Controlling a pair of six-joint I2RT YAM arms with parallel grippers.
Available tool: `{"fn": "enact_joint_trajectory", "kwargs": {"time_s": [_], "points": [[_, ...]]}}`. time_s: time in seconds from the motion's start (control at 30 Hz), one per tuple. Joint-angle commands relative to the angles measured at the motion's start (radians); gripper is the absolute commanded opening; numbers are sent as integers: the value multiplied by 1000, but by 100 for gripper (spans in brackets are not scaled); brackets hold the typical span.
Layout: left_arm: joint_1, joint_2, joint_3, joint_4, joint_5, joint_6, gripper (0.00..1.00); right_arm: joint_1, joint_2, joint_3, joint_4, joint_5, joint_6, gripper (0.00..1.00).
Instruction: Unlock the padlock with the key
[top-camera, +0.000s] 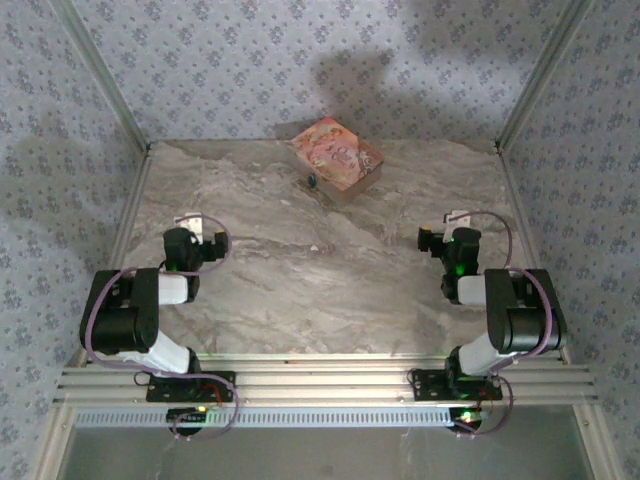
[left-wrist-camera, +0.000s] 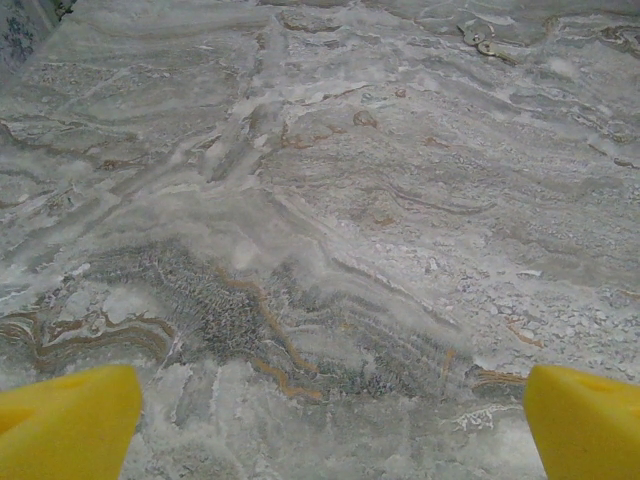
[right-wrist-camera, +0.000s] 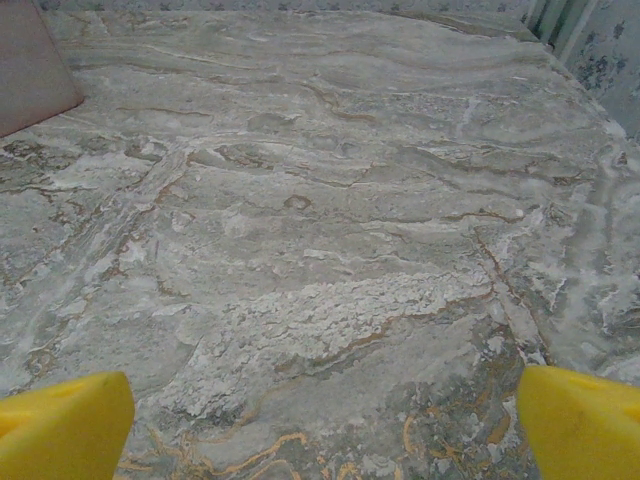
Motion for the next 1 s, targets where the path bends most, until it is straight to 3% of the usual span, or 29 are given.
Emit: {"fn": "enact_joint_trajectory", "kwargs": {"time_s": [0.0, 0.13, 0.27, 0.43, 0.63, 0.83, 0.97], "points": [[17, 0, 23, 43, 37, -19, 98, 15, -75, 61, -131, -21, -35, 100], [17, -6, 30, 26, 27, -22, 98, 46, -149, 298, -628, 47, 97, 100], [16, -62, 128, -197, 19, -29, 98, 139, -81, 557, -940, 85, 199, 87], [14, -89, 318, -562, 18, -128, 98, 384, 103, 885, -1116, 301, 174, 87], [-43, -72, 495, -825, 130, -366, 94, 593, 553, 1498, -1391, 392, 51, 86], [-140, -66, 567, -938, 154, -388, 93, 638, 936, 2042, -1554, 356, -57, 83], [-153, -71, 545, -931, 169, -401, 93, 622, 1017, 2135, -1547, 230, -18, 80]]}}
